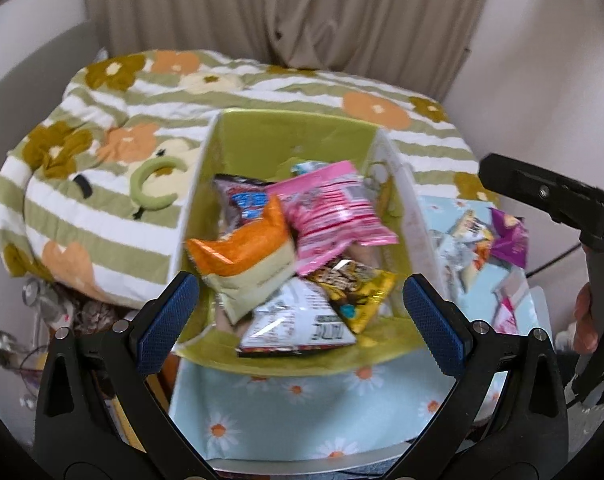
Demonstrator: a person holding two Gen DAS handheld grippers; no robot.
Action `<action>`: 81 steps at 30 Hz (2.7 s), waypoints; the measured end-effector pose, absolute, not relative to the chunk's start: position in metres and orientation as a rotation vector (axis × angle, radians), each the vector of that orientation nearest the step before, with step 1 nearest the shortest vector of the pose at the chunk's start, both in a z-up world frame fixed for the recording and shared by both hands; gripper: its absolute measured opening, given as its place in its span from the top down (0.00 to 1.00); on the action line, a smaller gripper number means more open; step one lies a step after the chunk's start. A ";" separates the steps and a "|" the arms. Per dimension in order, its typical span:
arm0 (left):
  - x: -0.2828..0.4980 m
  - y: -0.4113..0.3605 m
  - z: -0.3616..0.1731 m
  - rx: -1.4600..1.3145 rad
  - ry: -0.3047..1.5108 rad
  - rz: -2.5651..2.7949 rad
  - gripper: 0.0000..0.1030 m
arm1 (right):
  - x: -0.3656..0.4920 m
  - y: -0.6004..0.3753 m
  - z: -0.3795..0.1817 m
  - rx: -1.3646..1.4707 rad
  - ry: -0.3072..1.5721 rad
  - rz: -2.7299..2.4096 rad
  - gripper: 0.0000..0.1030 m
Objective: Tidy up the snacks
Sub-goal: 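Move both tools back toward the remaining bags on the tablecloth, then grasp the silver printed bag with the left tool while the right tool grasps the pink-and-white candy bag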
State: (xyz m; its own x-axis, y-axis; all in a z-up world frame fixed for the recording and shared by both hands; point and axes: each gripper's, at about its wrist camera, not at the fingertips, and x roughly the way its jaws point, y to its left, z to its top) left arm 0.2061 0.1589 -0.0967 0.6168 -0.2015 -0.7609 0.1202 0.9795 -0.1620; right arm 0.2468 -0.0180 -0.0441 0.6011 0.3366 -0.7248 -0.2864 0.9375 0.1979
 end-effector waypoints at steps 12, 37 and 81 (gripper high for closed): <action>0.179 0.075 -0.086 -0.023 0.838 -0.347 0.01 | 0.166 -0.127 -0.034 0.109 0.808 0.136 0.02; 0.205 -0.122 -0.158 0.234 1.018 -0.269 0.01 | 0.115 -0.278 -0.152 0.182 1.059 0.195 0.02; 0.280 -0.153 -0.277 0.609 1.271 -0.306 0.42 | 0.144 -0.249 -0.268 0.101 1.235 0.157 0.08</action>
